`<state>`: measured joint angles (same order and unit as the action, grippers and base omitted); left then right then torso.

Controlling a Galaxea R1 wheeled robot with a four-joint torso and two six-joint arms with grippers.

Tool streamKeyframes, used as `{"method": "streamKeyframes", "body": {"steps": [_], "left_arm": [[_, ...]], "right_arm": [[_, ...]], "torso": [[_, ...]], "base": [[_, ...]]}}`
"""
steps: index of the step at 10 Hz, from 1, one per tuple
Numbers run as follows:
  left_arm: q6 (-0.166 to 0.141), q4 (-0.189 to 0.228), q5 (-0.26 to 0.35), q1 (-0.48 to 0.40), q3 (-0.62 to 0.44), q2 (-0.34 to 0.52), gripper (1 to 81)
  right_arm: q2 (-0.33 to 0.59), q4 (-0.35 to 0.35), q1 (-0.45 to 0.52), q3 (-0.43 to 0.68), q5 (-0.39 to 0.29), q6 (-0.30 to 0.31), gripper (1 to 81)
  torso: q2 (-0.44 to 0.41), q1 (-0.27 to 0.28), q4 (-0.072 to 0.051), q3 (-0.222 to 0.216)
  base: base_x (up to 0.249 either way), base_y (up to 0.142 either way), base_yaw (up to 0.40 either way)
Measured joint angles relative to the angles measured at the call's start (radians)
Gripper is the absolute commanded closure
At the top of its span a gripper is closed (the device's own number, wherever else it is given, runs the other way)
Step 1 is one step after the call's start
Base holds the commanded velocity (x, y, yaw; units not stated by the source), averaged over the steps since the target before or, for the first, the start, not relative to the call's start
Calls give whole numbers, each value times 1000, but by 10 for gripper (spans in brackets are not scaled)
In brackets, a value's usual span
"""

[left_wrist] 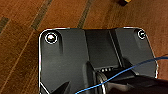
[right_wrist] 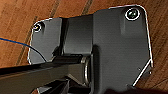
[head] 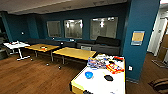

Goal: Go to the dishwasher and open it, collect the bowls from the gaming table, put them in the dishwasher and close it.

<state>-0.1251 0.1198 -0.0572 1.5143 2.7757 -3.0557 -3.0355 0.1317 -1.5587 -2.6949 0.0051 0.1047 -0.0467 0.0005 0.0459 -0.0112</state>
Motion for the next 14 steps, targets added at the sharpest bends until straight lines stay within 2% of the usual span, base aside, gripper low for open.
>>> {"method": "streamKeyframes", "body": {"steps": [14], "left_arm": [[0, 0, 1, 8, 0, 1, 10]], "right_arm": [[0, 0, -7, -1, -3, 0, 10]], "torso": [[-1, -2, 0, 0]], "base": [[86, 77, 0]]}}
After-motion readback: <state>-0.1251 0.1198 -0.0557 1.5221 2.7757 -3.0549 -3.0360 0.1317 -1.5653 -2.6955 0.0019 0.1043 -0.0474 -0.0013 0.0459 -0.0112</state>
